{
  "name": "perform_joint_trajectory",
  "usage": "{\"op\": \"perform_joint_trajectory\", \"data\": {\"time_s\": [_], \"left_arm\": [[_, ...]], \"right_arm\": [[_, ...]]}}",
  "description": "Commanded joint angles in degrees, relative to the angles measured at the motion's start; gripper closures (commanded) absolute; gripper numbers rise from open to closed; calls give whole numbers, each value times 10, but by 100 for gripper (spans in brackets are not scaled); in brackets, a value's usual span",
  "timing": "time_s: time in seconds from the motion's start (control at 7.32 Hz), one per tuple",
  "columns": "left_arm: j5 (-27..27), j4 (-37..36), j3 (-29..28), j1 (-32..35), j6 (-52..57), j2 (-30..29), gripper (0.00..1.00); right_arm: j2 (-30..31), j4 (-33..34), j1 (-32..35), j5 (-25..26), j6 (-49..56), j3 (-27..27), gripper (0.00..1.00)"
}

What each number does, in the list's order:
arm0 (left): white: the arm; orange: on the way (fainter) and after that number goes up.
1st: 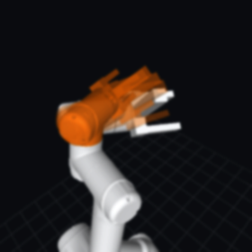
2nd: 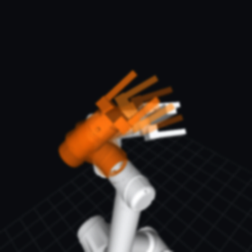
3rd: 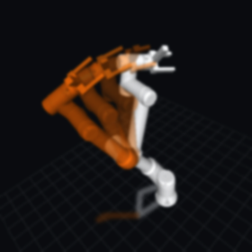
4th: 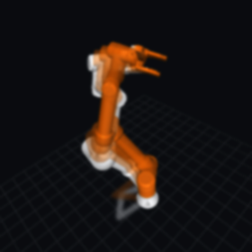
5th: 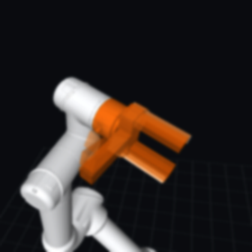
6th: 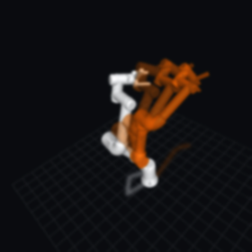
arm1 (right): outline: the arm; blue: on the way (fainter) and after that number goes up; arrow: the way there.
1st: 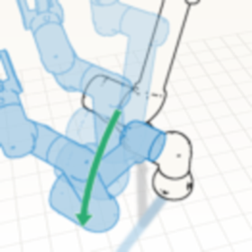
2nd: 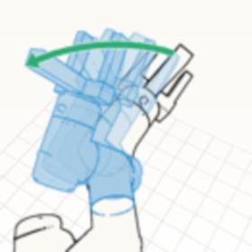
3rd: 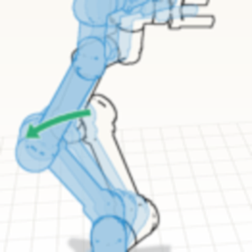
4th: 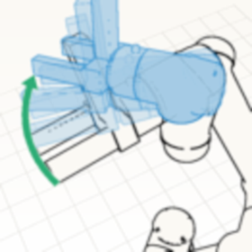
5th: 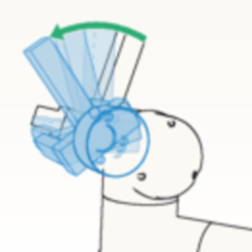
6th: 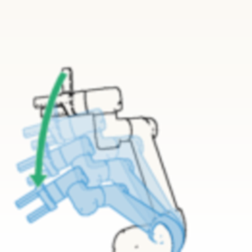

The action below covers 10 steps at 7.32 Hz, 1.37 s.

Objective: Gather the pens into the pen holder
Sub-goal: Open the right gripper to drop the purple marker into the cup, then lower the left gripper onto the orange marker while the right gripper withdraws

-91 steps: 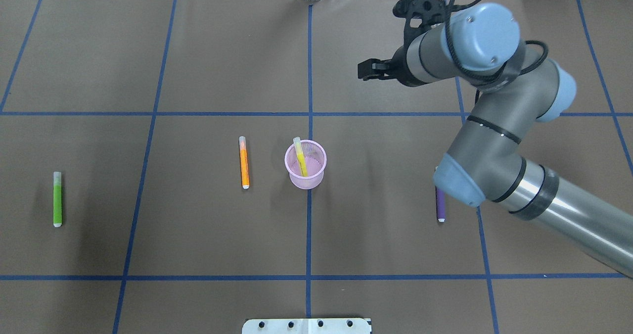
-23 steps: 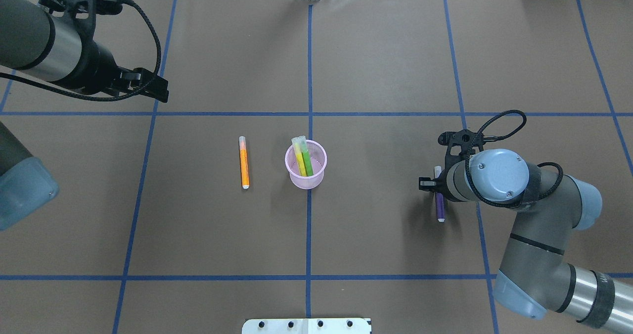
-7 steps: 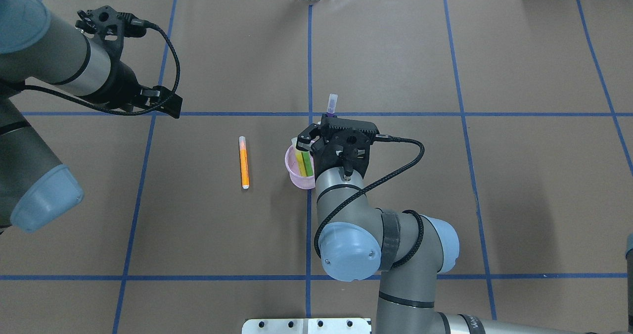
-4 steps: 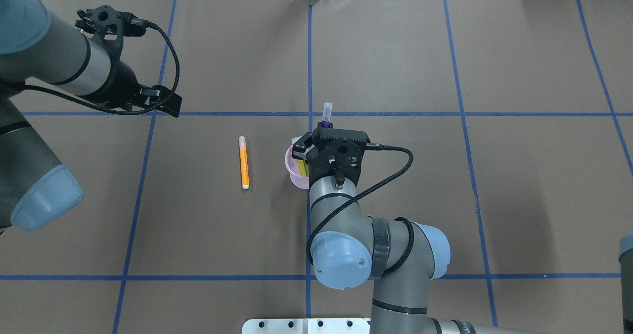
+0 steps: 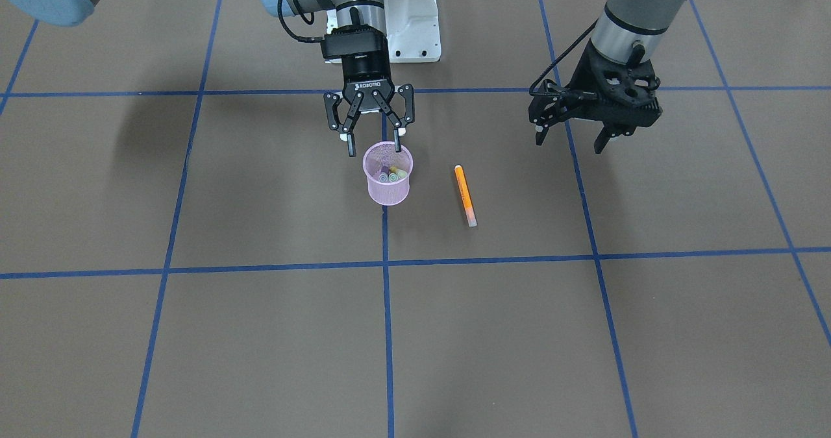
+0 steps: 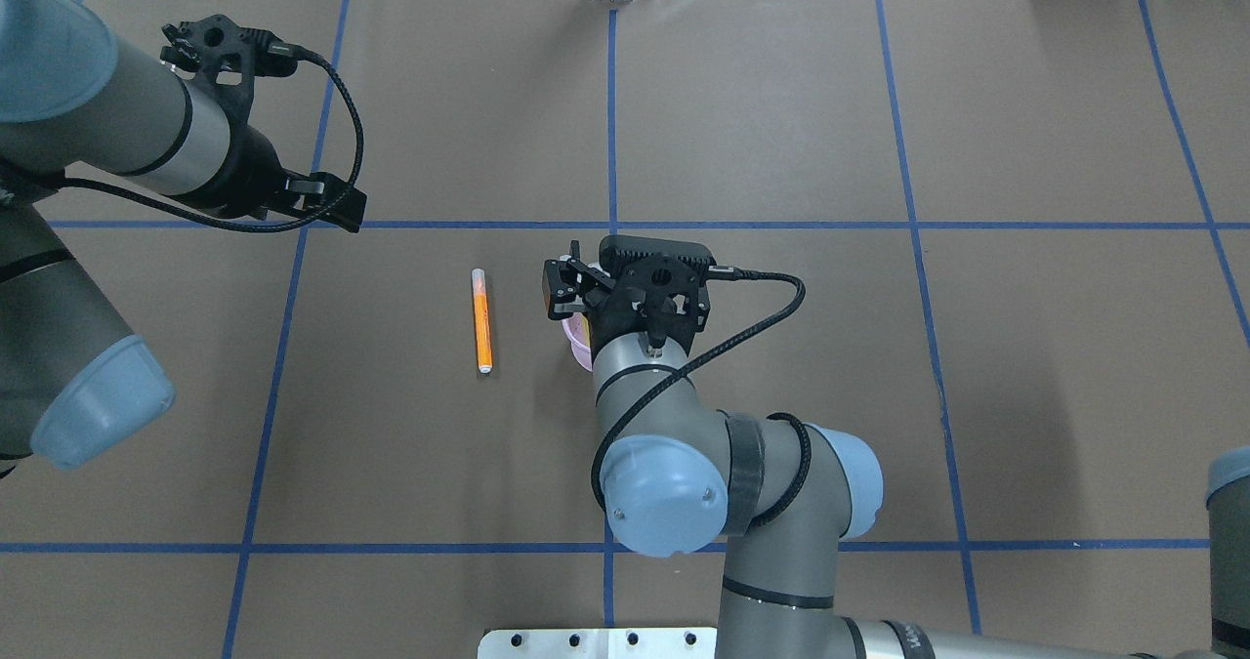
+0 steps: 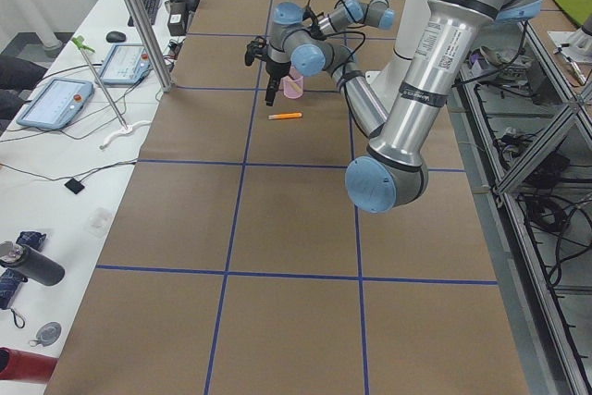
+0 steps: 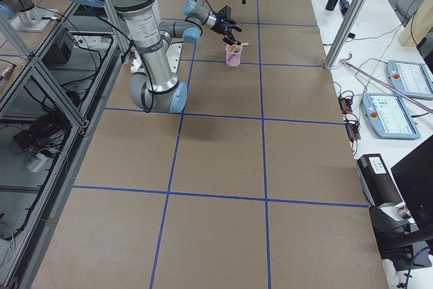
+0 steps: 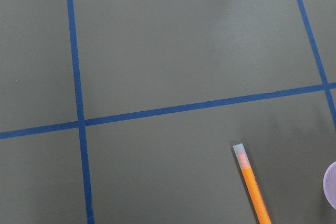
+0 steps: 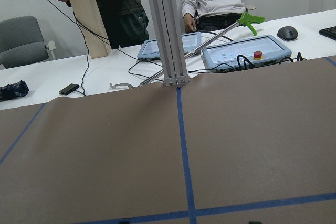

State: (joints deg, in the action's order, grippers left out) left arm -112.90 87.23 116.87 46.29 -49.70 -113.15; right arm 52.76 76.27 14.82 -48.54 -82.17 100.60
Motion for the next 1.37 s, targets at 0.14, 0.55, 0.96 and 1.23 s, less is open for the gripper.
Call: {"op": "perform_joint_trajectory", "data": {"time_s": [0.14,0.55,0.96,1.23], "left_arm": [[3,0,-36,-43,-24,-46,0],[3,14,-121,-66,-142,-84,0],[2,50,-244,-74,-172,-138,4],[3,107,-296,-90,-221,-141,15]], "right_arm": [[4,53,159,-323,35,10,1],[20,94,340,-611,174,9,0],[62,145,465,-758,374,7,0],[82,172,505,-791,472,13,0]]}}
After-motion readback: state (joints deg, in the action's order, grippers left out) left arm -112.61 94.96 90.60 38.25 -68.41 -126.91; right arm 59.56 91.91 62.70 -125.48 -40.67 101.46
